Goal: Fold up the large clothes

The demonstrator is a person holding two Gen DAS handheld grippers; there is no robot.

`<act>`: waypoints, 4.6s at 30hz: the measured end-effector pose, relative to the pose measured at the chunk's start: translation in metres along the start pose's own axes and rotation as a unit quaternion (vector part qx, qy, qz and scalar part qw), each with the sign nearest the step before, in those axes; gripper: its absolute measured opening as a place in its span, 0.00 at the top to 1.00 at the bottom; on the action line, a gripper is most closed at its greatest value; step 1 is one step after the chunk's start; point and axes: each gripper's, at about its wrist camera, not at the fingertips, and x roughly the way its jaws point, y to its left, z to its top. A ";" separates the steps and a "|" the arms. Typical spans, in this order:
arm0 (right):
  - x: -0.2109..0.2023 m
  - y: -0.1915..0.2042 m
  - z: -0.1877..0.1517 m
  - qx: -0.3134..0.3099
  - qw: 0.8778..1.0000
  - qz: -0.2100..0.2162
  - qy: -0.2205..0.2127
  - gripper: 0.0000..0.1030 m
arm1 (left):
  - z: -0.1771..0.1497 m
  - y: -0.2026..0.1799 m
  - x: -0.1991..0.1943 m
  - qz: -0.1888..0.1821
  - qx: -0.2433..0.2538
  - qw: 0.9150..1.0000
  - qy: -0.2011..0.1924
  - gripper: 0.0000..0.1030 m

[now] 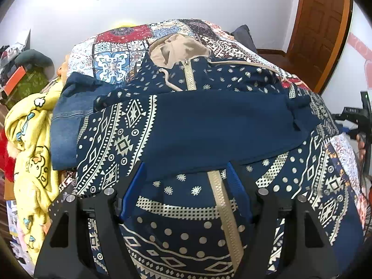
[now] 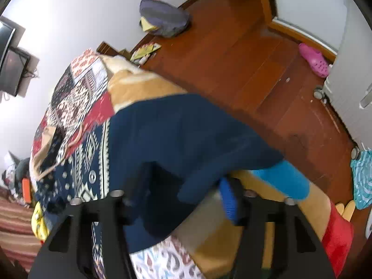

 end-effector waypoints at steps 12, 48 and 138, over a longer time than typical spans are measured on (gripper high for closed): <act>-0.090 0.054 -0.003 -0.093 0.988 0.002 -0.123 0.92 | -0.012 0.005 -0.022 0.004 0.004 1.000 -0.016 0.32; 0.013 0.275 -0.201 -0.368 0.924 0.054 0.091 0.93 | -0.075 0.103 -0.072 0.021 -0.069 0.997 -0.035 0.32; -0.011 0.203 -0.127 -0.369 0.927 -0.066 0.030 0.43 | -0.023 0.082 0.015 -0.025 -0.005 0.999 0.025 0.58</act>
